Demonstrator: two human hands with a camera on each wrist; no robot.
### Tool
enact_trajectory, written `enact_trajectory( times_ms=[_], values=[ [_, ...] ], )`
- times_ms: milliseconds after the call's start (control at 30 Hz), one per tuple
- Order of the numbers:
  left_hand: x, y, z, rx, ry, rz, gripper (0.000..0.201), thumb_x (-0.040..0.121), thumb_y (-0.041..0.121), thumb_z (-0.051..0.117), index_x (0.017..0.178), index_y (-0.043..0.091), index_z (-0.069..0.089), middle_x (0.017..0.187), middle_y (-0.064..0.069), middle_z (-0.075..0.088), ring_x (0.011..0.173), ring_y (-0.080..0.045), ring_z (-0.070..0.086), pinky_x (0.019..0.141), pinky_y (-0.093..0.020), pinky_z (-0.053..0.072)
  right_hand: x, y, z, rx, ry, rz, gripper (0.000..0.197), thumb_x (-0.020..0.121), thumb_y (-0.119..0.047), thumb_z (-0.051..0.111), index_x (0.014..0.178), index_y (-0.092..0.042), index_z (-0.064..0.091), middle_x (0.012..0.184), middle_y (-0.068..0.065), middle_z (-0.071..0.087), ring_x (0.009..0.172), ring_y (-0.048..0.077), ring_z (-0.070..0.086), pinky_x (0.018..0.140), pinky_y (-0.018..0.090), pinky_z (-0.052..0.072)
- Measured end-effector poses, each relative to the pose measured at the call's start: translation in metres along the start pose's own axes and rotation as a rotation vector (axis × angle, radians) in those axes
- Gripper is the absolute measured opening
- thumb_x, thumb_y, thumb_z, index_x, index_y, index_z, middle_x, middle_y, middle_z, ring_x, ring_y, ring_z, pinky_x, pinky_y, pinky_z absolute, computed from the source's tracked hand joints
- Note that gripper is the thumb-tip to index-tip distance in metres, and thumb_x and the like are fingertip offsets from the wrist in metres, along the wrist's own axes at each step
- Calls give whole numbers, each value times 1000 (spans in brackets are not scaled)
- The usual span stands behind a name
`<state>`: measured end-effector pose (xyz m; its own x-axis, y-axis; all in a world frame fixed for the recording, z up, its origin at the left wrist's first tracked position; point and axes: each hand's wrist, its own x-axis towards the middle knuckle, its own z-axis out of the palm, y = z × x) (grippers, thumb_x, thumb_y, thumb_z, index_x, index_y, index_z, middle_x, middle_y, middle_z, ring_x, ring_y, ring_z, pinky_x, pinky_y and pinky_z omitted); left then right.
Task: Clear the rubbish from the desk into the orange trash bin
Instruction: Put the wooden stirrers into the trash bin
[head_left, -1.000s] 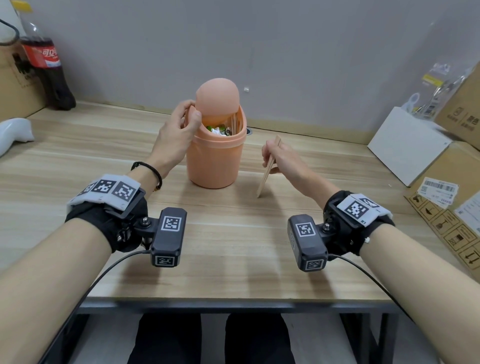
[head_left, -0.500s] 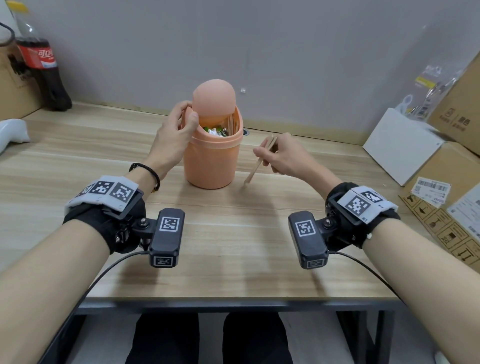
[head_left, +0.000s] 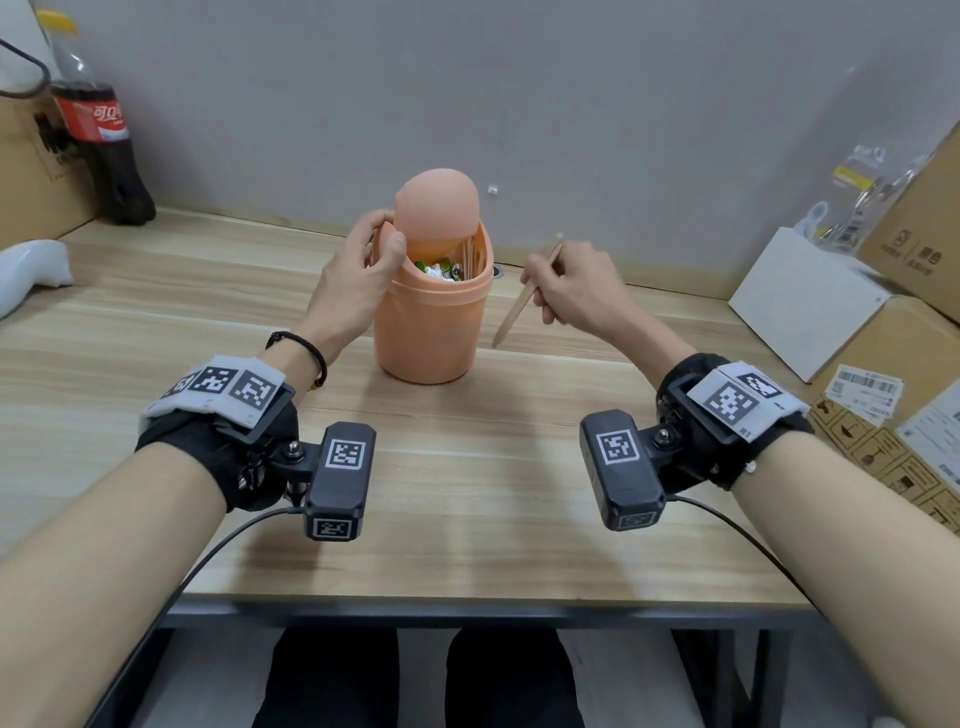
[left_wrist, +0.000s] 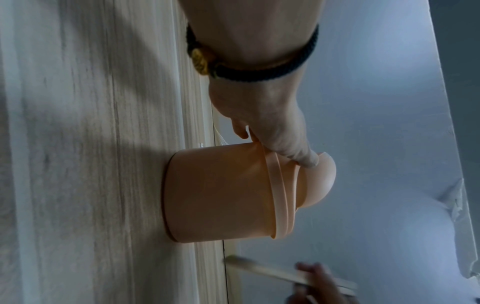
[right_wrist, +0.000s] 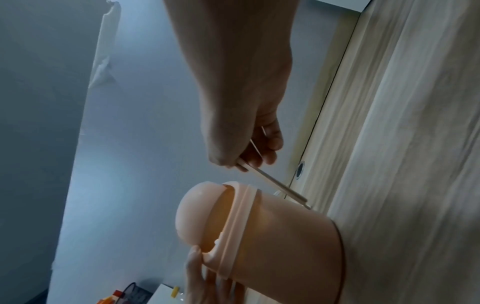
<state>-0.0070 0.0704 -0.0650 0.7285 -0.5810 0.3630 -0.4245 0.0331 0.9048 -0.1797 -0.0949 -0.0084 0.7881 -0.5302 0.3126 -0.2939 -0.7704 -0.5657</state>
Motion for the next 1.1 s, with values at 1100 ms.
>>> enact_trajectory(
  times_ms=[1100],
  values=[
    [-1, 1, -2, 41, 9, -21, 26, 90, 59, 46, 115, 57, 48, 126, 12, 63, 123, -7, 55, 107, -38, 43, 35, -27, 23, -50, -136, -89, 14, 90, -32, 58, 89, -25, 46, 72, -7, 53, 65, 14, 53, 56, 26, 38]
  ],
)
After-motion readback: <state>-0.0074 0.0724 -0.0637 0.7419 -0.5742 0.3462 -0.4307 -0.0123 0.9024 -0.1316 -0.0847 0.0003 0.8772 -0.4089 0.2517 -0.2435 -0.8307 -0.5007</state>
